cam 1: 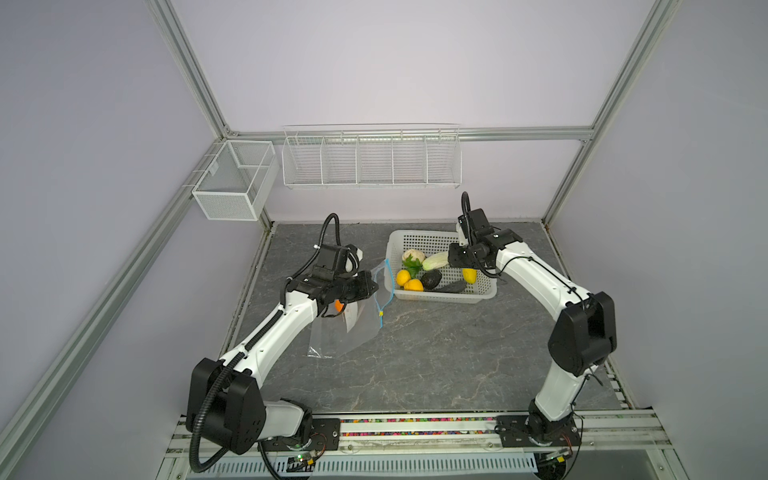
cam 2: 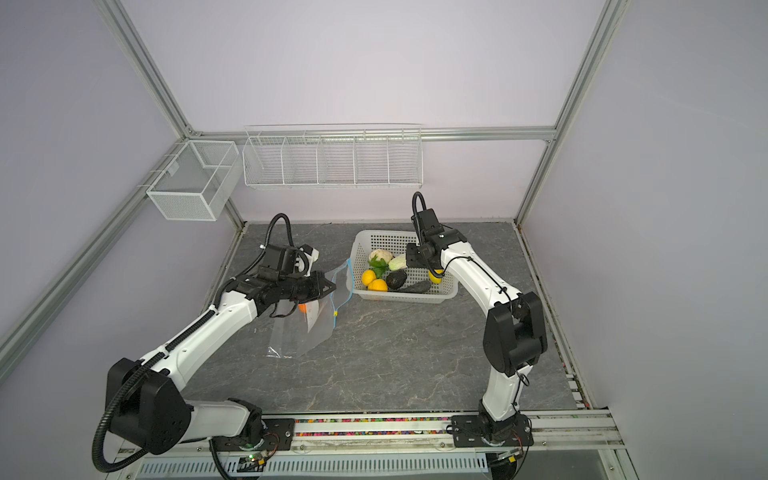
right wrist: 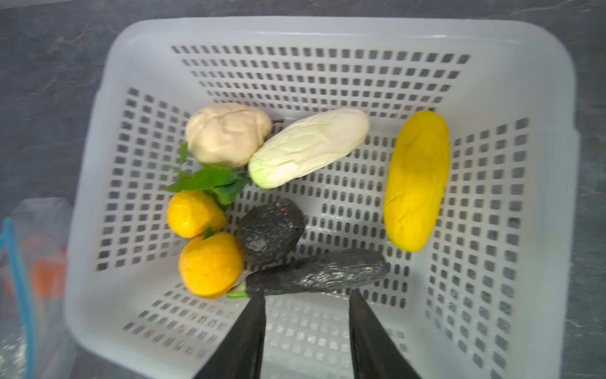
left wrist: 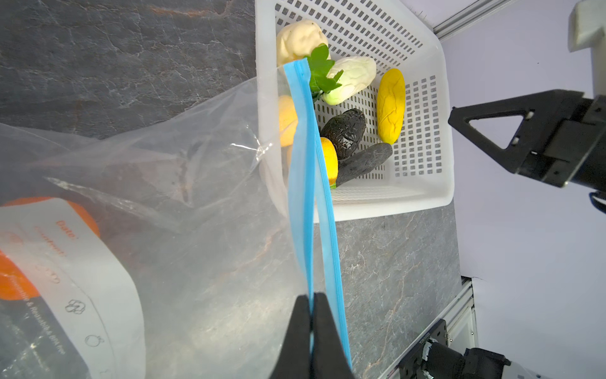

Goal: Place the food in the zip-top bag and seal the zipper
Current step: 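Lower the right gripper onto the yellow squash in the basket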

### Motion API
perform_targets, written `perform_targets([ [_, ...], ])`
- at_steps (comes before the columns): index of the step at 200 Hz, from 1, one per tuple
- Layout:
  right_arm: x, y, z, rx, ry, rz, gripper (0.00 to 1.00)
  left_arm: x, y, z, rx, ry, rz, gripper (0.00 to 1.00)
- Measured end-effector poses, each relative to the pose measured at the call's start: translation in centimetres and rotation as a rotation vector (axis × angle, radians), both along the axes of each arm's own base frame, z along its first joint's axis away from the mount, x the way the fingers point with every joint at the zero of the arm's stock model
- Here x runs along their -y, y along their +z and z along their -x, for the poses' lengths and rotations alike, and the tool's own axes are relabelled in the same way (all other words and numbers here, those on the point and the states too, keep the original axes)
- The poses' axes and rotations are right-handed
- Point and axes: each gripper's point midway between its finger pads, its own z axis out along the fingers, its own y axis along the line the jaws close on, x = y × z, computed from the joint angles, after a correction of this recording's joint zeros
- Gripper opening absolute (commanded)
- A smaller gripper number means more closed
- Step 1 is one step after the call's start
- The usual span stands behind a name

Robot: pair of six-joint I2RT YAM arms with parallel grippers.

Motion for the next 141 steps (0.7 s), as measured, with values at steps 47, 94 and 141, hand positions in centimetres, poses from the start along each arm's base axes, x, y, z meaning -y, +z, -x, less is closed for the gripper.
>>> perform_targets([
  [47,4.3,-4.4,-2.6,-0.083,-0.092,0.127,0.43,0.1,0.2,-0.2,0.012,-0.001,0.005,0.00],
  [94,5.1,-6.8,-3.1,-0.137,-0.100,0.219,0.45,0.1,0.2,-0.3,0.014,-0.001,0.006,0.00],
  [141,5.7,-8.0,-2.9,-0.169,-0.107,0.246,0.55,0.1,0.2,-0.3,0.014,-0.001,0.006,0.00],
])
